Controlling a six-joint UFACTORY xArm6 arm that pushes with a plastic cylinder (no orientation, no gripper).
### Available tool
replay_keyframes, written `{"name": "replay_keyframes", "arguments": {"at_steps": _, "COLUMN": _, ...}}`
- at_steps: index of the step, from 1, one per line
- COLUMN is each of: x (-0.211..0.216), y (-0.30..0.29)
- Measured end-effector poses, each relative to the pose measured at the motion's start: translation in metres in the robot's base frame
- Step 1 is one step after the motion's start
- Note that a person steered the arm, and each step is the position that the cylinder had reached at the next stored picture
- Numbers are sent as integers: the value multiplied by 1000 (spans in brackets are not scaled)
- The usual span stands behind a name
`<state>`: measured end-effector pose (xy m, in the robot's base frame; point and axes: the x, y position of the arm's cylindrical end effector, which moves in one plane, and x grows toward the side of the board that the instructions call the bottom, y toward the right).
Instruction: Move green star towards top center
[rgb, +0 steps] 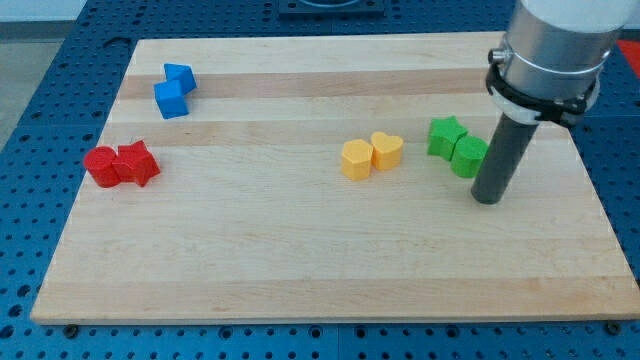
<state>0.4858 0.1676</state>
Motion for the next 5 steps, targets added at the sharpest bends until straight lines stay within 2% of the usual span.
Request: {"name": "replay_keyframes", "arguments": {"at_steps": 5, "x": -95, "y": -46}}
